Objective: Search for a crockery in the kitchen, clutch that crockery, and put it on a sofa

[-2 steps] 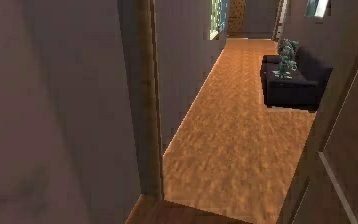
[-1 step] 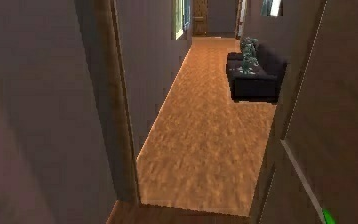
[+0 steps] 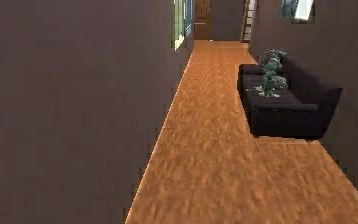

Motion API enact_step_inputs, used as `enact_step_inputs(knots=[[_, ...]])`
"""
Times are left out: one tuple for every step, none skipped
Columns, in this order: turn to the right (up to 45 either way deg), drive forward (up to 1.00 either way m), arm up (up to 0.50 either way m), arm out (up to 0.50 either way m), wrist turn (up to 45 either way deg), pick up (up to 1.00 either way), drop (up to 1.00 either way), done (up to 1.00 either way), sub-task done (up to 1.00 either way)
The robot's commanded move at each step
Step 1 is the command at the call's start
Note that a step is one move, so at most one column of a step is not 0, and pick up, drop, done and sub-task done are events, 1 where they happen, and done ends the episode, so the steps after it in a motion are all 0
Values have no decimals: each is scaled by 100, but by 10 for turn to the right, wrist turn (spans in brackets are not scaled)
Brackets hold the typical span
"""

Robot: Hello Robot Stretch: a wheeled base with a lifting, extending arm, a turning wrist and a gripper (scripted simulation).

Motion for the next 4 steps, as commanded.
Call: enact_step_inputs(knots=[[60,0,0,0,0,0,0,0,0],[0,50,0,0,0,0,0,0,0],[60,0,0,0,0,0,0,0,0],[0,100,0,0,0,0,0,0,0]])
